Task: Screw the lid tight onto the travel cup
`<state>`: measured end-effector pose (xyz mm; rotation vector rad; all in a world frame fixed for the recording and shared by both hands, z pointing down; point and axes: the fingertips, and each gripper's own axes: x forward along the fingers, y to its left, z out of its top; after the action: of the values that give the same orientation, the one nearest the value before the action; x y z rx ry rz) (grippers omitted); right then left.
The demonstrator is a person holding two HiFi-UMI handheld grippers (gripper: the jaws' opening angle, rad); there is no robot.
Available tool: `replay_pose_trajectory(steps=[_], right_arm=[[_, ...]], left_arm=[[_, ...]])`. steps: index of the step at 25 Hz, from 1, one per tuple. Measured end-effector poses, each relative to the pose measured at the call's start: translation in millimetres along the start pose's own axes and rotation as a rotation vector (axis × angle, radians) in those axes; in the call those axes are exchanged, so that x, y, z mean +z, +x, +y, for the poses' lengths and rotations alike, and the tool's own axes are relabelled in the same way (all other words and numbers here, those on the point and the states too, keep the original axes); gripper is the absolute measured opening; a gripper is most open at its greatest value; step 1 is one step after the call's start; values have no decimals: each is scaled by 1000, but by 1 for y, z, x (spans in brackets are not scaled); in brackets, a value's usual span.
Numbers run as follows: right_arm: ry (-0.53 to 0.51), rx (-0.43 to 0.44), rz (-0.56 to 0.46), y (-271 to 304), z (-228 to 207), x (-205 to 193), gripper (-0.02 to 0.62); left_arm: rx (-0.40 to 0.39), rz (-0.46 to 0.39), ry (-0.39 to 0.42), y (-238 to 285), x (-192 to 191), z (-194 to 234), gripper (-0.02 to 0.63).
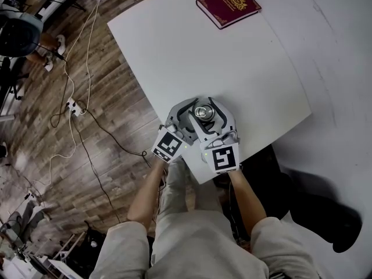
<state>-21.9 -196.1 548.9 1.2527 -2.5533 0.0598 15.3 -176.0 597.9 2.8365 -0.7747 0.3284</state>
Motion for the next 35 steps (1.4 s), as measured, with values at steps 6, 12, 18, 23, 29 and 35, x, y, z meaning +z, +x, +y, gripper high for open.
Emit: replay_pose_trajectory(steps=[6,12,18,23,29,35], right_arm=[[27,-8,-19,-1,0,1,261],[74,161,-44,-3,5,5,348],[-32,403,7,-9,12,0,341],[-104,546,52,-12,20,0,316],[-118,642,75,-9,25,-1,309],[-146,675,78,-6,25,-4,259]], left_arm=[[4,-1,4,-1,-1,-1,345],[4,-4,1,0,-1,0,345],[5,-5,1,1,-1,0,345],[4,-7,1,1,0,-1,345],[4,-10,2,0,0,-1,345],[4,-14,4,0,-1,0,345]])
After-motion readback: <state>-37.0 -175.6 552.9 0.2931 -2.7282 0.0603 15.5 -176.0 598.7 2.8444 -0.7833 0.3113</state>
